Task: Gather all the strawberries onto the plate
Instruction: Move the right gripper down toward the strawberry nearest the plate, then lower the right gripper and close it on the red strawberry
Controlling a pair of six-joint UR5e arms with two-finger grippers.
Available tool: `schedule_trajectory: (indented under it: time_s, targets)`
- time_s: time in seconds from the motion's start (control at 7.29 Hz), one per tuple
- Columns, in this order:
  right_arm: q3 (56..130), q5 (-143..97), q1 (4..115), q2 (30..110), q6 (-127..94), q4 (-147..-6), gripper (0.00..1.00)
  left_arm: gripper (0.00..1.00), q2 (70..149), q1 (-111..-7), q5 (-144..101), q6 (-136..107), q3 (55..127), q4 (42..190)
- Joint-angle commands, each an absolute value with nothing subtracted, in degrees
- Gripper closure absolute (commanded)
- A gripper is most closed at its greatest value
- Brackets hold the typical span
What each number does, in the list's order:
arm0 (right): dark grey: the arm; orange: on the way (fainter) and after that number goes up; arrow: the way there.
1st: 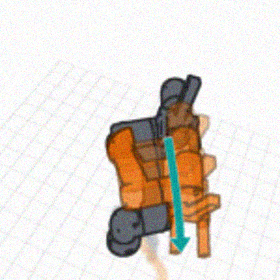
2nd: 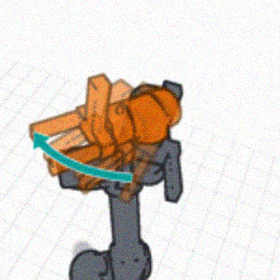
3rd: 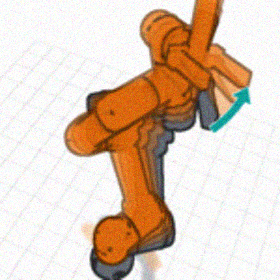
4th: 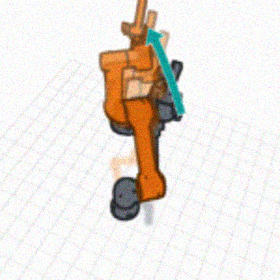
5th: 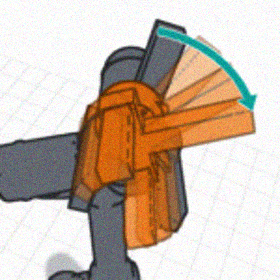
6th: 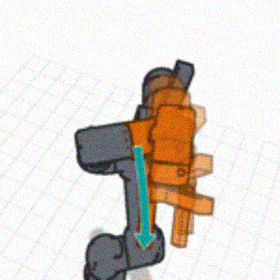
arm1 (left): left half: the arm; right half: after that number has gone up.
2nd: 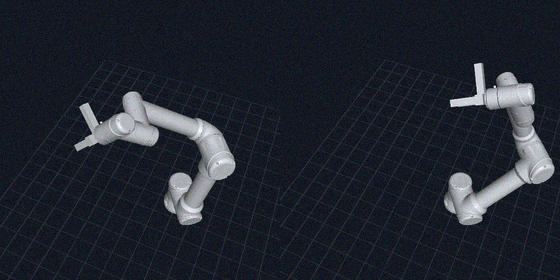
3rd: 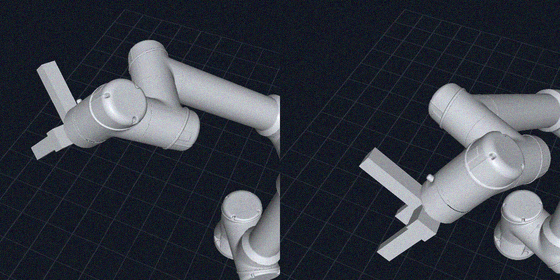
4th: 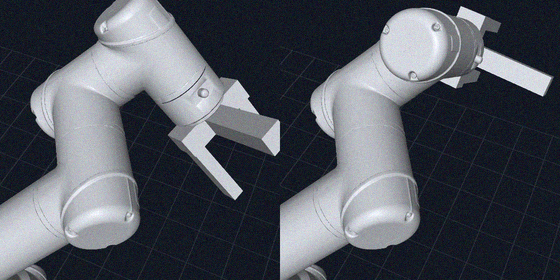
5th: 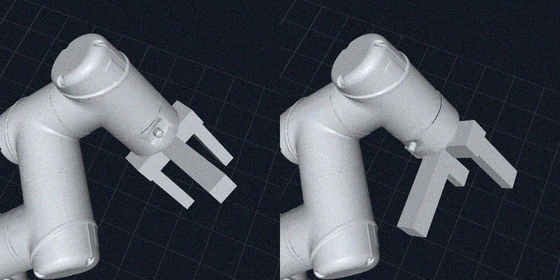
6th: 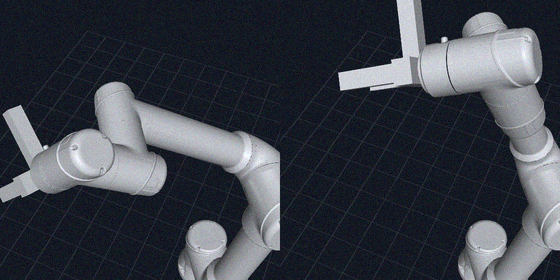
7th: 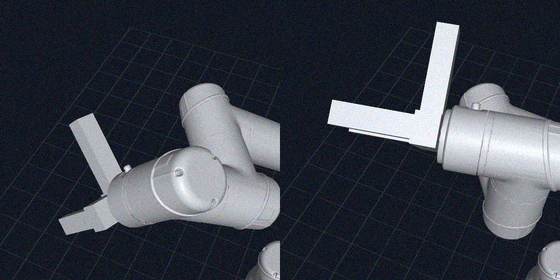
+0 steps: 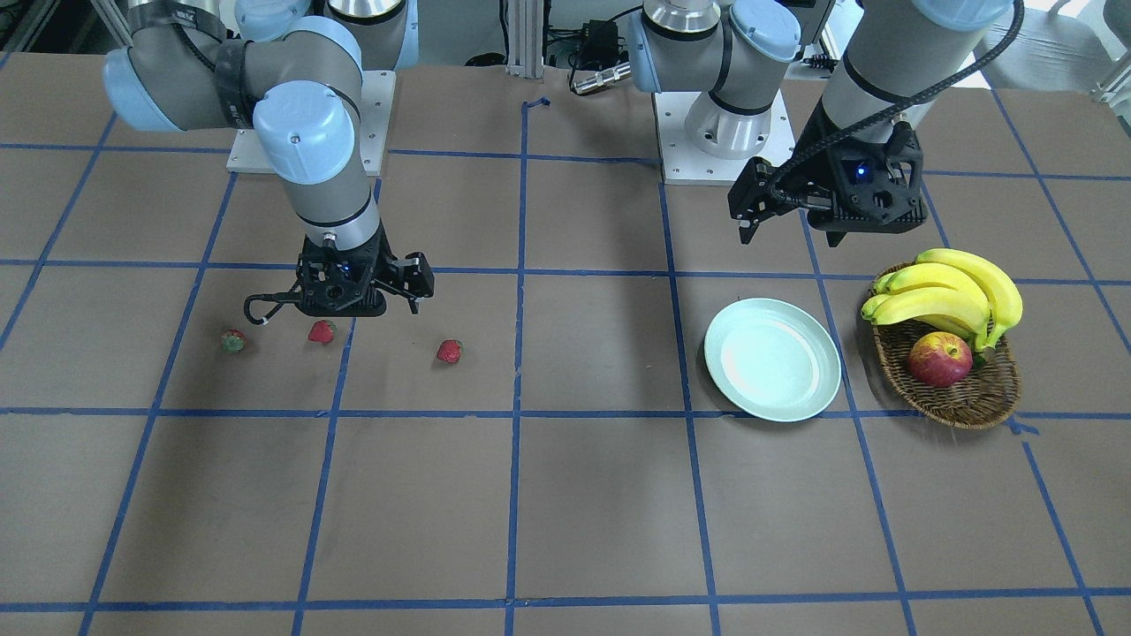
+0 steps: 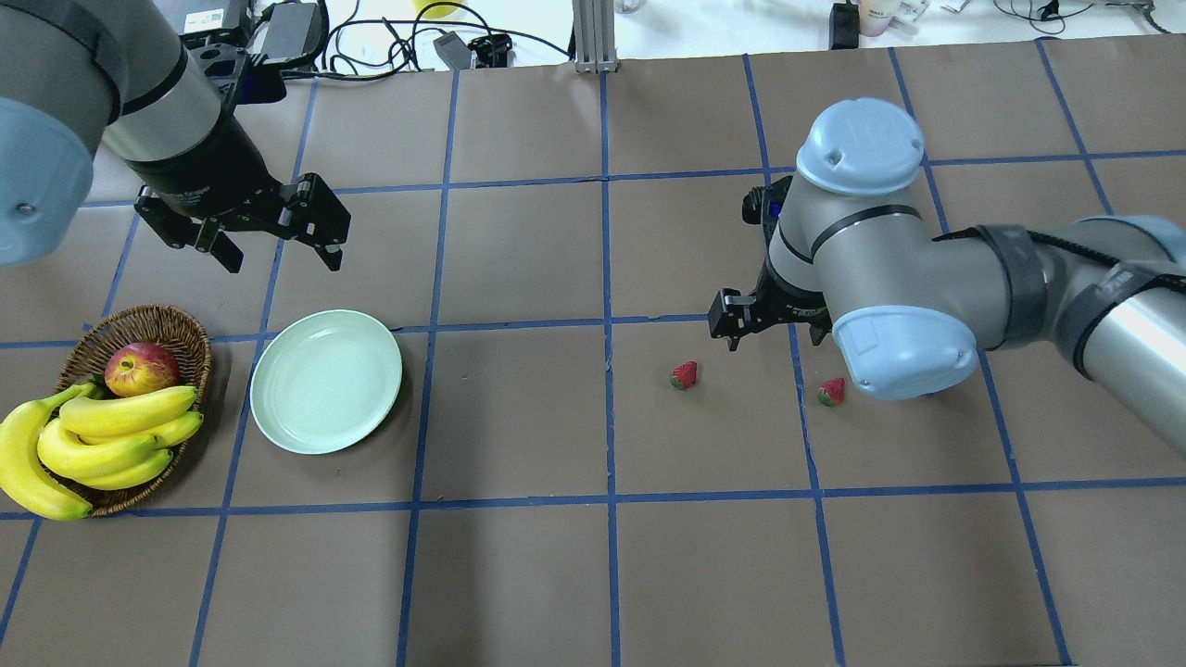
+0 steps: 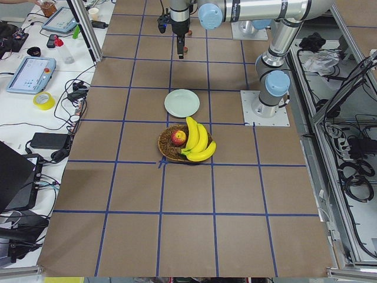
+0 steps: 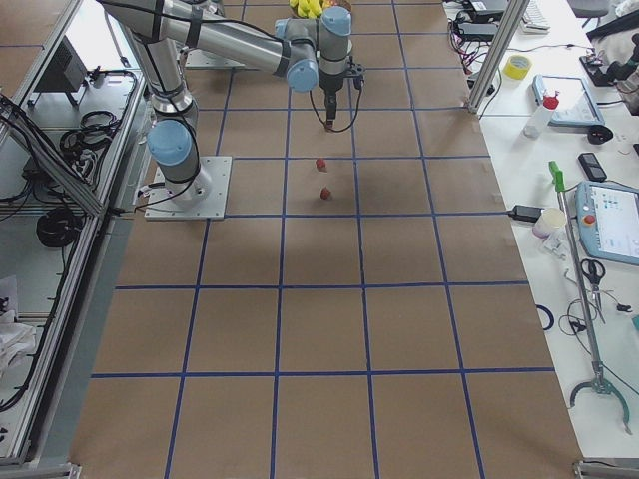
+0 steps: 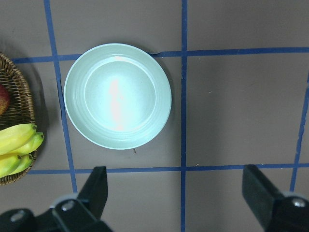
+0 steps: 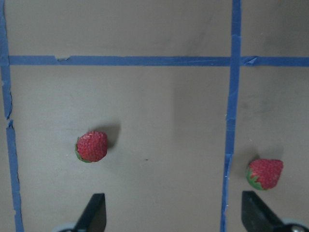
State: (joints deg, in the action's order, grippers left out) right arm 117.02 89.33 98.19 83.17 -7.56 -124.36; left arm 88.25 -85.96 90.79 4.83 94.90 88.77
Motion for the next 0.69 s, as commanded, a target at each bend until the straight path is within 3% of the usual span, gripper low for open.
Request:
schedule_trajectory:
  time_s: [0.0,0.55]
  targets:
    - [117.5,88.4,101.3,79.3,-14.8,-131.8,0.00,0.00,88.2,-86.0,90.7,4.8,94.7,88.7]
    - [116.8,88.2,102.0,77.8,-15.7,-135.6,0.01,0.00,88.2,-86.0,90.4,4.8,94.5,88.6]
